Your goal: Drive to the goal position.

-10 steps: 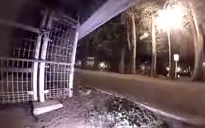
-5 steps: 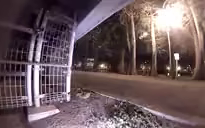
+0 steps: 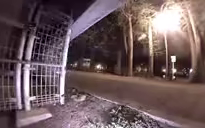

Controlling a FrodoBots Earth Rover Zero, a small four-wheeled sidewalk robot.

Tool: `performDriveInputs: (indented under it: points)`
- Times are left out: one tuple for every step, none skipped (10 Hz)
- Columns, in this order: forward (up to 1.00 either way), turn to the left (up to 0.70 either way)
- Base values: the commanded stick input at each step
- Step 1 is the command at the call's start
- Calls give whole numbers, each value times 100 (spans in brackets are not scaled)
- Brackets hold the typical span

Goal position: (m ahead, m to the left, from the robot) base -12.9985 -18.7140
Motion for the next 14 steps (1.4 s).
performDriveInputs:
  points:
    - [30, 0]
    - [30, 0]
    - [30, 0]
    - [30, 0]
    - [30, 0]
    - [30, 0]
    - [30, 0]
    - [30, 0]
    - [30, 0]
    - [30, 0]
    - [30, 0]
    - [30, 0]
    - [30, 0]
    - [30, 0]
